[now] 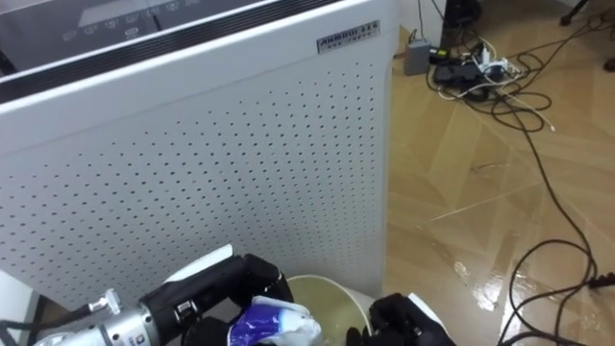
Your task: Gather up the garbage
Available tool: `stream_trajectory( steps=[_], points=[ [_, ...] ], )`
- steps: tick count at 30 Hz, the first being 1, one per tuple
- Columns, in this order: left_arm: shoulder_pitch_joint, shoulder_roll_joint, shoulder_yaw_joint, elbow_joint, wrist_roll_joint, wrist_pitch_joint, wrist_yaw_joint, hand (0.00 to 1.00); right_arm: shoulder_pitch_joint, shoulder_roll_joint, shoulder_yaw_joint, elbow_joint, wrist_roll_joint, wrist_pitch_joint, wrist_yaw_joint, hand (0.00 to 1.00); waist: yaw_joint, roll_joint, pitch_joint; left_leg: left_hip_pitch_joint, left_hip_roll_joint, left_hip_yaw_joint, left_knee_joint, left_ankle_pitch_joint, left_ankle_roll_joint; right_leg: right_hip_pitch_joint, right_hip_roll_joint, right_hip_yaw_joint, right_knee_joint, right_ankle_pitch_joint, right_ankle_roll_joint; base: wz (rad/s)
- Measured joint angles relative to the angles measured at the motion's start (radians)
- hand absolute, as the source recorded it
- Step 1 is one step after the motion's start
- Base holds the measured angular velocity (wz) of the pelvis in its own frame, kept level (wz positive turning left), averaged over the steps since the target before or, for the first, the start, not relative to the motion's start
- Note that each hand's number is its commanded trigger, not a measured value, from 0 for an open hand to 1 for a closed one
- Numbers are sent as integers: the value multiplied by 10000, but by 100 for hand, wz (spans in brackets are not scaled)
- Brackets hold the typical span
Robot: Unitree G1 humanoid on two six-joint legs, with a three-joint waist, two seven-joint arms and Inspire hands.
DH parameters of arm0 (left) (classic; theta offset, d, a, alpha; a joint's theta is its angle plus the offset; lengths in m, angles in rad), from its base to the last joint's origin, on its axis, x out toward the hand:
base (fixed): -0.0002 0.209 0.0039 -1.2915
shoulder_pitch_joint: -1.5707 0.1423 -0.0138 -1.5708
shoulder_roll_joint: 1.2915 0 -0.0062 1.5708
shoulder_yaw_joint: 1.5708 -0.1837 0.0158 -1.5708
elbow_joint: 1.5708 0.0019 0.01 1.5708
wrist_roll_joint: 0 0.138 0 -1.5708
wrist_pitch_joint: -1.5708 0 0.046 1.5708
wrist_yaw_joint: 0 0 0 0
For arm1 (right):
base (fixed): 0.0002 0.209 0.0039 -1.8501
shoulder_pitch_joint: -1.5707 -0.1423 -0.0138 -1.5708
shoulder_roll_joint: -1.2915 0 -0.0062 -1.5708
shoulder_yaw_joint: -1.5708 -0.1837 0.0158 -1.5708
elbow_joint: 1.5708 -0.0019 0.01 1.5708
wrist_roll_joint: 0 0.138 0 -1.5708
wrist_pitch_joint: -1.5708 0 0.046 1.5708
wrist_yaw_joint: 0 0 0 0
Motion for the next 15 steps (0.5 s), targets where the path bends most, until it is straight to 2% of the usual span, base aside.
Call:
stream_trajectory(
  steps=[3,7,12,13,14,15],
  points=[
    [5,-248,-1,123,3,-83,407,100,-11,147,3,42,-1,-23,-60,100,10,-90,38,-95,-3,19,2,2,2,-145,-45,3,79,-1,2,0],
    [6,-578,-9,712,13,-151,903,100,-32,478,15,657,-7,-185,-65,100,11,-330,28,-104,-2,18,27,2,1,-134,-29,-37,66,-1,2,0],
    [8,-612,-11,887,12,-156,1217,100,-24,469,17,831,-11,-186,-69,100,-10,-368,29,-131,-5,17,60,2,2,-136,-36,-148,71,-1,2,0],
    [8,-614,-13,886,12,-156,1235,91,-24,462,28,906,-11,-187,-62,100,-11,-374,25,-132,4,13,77,2,2,-135,-32,-155,89,-1,2,0],
    [8,-619,-15,886,13,-156,1236,37,-24,464,32,953,-10,-187,-56,100,-10,-375,23,-132,8,12,83,2,2,-135,-32,-160,97,-1,1,0],
    [8,-638,-26,886,13,-156,1240,19,-4,471,35,995,-10,-187,-53,100,-10,-370,19,-134,15,12,89,2,2,-137,-30,-166,108,0,0,0]
  ],
)
